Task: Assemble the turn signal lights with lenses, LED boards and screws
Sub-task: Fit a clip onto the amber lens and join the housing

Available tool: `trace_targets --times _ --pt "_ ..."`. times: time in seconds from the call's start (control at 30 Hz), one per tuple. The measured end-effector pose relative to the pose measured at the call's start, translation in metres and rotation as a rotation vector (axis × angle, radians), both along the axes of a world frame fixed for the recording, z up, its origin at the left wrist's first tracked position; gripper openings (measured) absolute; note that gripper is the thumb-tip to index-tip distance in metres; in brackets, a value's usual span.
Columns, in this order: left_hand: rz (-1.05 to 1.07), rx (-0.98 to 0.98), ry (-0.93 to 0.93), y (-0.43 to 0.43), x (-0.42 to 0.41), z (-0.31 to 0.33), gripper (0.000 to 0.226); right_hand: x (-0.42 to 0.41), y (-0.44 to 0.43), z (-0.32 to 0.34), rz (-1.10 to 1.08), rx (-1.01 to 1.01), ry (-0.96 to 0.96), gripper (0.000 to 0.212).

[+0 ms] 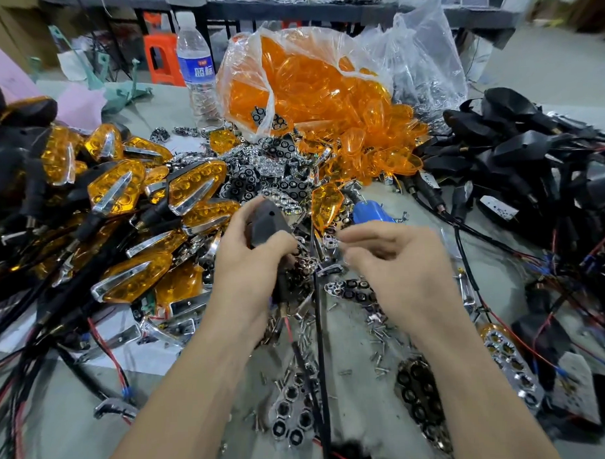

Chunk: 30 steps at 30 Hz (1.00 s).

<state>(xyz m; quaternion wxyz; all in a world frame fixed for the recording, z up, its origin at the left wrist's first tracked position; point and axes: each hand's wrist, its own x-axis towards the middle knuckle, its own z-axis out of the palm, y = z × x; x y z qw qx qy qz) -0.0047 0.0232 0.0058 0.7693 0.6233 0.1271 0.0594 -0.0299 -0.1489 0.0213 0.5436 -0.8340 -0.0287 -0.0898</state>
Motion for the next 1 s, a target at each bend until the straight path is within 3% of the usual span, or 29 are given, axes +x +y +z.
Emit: trace_targets --times 0.07,0.17,0.3,0.37,0.47,0.67,0.73,0.87,1.0 --pt "0.03 -0.05 0.036 0.005 0.003 0.0 0.052 -0.002 -0.008 0.002 -0.051 -0.294 -0.031 0.027" --pt "0.01 -0.013 0.084 0.007 0.002 -0.001 0.045 -0.003 -0.002 0.002 0.047 -0.706 0.026 0.02" --pt "-0.044 0.081 0.113 0.006 0.0 -0.007 0.034 -0.004 0.009 0.001 0.043 -0.716 -0.082 0.021" --pt "-0.05 0.109 0.113 0.005 0.0 -0.008 0.03 -0.005 0.016 -0.002 0.054 -0.846 -0.06 0.023" --pt "-0.059 0.102 0.086 0.003 -0.001 -0.01 0.038 -0.006 0.022 -0.009 0.069 -1.003 0.001 0.017" --pt "-0.12 0.158 0.056 0.0 -0.004 -0.009 0.041 -0.001 0.026 -0.015 0.024 -1.09 0.011 0.003" --pt "-0.156 0.165 0.03 -0.001 -0.006 -0.006 0.036 -0.003 0.024 -0.013 -0.017 -0.973 -0.021 0.008" --pt "-0.207 0.168 -0.054 -0.003 -0.011 0.001 0.041 -0.005 0.02 -0.004 -0.208 -0.354 -0.053 0.015" --pt "-0.246 0.131 -0.059 -0.007 -0.011 -0.001 0.049 -0.006 0.021 0.002 -0.174 0.003 -0.091 0.023"
